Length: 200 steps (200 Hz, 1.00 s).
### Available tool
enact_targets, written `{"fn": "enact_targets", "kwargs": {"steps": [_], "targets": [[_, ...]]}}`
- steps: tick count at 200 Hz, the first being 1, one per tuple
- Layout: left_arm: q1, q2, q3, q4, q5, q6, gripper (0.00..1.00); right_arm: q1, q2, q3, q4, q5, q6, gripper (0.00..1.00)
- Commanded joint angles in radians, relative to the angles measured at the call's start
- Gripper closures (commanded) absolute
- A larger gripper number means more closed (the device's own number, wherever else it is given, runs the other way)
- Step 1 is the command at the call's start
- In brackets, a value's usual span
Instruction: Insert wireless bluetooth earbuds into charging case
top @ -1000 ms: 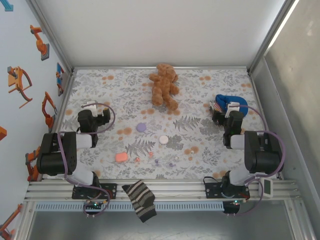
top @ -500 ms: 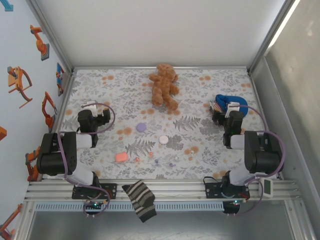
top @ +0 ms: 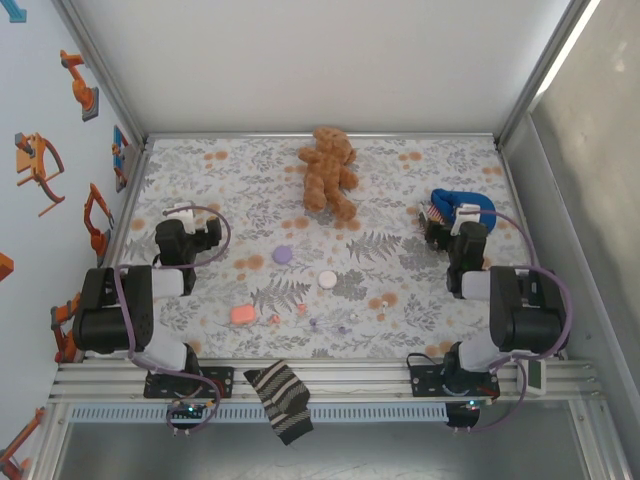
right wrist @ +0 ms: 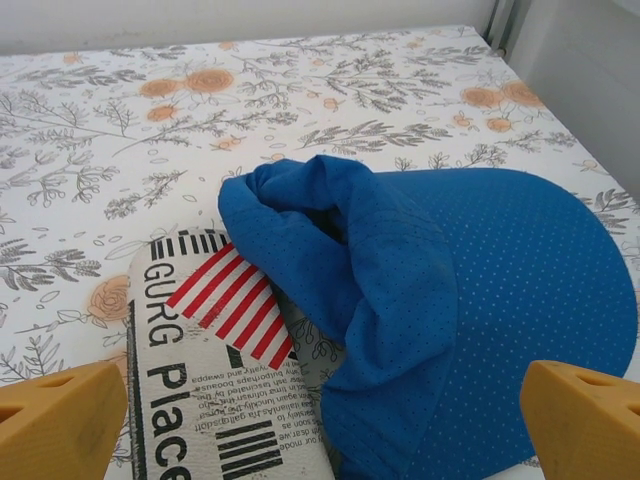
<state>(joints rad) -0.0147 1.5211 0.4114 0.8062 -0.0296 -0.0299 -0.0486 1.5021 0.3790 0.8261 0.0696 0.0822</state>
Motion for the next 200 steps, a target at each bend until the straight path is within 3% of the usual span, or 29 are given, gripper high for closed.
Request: {"fn": "enact_targets", "kwargs": {"steps": [1,42,82,113,160,200], "targets": [[-0.013,-0.078,0.008,-0.072,-0.004,0.010,0.04,0.004,-0.090,-0.002,-0.052,0.021,0.016,0.00],[-0.058,-0.253,0.036,-0.225,-0.087,0.023,0.04,0.004,-0.236,0.043,-0.265,0.000,0.044,0.01],[-0.067,-0.408,0.096,-0.391,-0.095,-0.078,0.04,0.005,-0.362,0.123,-0.473,-0.031,0.076,0.01],[-0.070,-0.524,0.154,-0.580,-0.073,-0.179,0.04,0.004,-0.443,0.247,-0.741,-0.080,0.092,0.00],[-0.069,-0.651,0.202,-0.810,0.006,-0.353,0.04,0.014,-0.515,0.392,-1.016,-0.338,0.054,0.00],[-0.070,-0.736,0.201,-0.941,0.076,-0.468,0.04,0.075,-0.536,0.485,-1.202,-0.440,-0.041,0.00]]}}
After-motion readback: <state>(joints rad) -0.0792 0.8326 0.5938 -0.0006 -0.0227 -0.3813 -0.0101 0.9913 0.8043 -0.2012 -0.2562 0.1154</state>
